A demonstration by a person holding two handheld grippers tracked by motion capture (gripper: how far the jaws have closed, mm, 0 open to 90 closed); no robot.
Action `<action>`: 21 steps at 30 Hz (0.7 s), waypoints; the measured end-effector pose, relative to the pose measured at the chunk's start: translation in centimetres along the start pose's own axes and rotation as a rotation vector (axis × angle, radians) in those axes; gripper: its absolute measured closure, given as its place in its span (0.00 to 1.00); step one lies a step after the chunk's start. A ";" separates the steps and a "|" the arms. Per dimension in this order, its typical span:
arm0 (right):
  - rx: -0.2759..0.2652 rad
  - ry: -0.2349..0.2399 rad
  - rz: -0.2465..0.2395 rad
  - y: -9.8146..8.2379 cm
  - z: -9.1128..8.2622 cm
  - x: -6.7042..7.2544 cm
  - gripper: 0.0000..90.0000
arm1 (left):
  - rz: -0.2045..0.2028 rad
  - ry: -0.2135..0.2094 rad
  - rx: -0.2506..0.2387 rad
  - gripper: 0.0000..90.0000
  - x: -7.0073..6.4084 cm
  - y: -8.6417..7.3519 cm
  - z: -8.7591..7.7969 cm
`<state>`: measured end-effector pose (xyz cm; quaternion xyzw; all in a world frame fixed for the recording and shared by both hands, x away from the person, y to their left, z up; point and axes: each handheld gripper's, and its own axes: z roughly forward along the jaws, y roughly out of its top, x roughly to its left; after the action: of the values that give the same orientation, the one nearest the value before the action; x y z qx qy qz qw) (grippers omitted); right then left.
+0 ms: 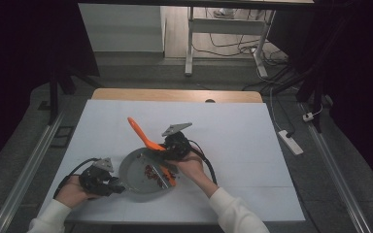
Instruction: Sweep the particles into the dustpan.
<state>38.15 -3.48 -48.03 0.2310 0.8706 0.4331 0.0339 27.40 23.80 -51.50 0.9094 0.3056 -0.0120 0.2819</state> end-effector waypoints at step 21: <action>0.029 -0.205 -0.009 -2.6 -4.4 -1.6 0.78 | 0.010 0.004 -0.008 0.68 -0.4 -0.3 -0.5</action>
<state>37.49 -8.77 -47.56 0.2709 0.8698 0.3941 0.1215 26.82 24.04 -51.17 0.9097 0.3017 -0.0077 0.2852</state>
